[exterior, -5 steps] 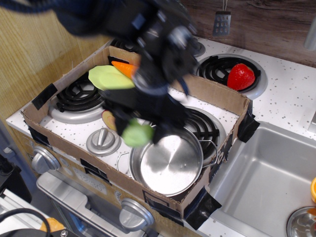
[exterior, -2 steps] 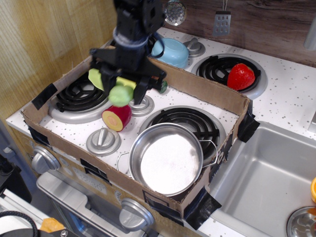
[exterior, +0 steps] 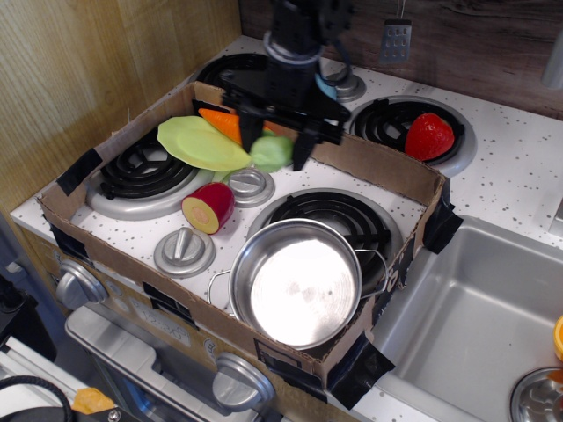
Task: Take broccoli out of pan
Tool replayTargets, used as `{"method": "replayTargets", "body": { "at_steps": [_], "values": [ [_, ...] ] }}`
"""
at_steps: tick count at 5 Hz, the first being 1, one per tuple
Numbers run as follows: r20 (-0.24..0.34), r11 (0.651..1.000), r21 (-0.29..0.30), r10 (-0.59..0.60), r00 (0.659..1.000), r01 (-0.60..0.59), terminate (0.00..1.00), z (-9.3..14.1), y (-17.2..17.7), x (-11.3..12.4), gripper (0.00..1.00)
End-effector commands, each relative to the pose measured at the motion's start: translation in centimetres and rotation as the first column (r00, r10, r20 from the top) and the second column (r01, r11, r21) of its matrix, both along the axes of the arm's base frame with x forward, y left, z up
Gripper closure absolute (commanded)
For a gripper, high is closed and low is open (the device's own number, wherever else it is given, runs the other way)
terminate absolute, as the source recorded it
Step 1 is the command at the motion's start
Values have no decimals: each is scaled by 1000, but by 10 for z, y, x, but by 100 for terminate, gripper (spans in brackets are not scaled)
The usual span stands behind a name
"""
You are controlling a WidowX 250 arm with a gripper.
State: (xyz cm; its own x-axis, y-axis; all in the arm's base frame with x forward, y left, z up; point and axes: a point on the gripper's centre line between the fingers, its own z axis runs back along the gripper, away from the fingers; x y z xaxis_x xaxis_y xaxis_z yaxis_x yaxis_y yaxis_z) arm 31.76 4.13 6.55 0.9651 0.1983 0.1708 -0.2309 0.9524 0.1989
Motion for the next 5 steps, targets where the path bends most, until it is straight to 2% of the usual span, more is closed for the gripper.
{"method": "replayTargets", "body": {
  "at_steps": [1,2,3,4,5],
  "values": [
    [139,988,-56,148,979,-141,0,-1,-40,8,100],
    [124,985,-73,162,979,-154,0,-19,-58,10,100],
    [64,982,-125,153,986,-144,0,-36,-63,9,100],
    [80,981,-138,148,986,-136,0,-33,-62,14,0],
    [106,989,-99,123,987,-113,100,-18,-59,20,0]
  ]
}}
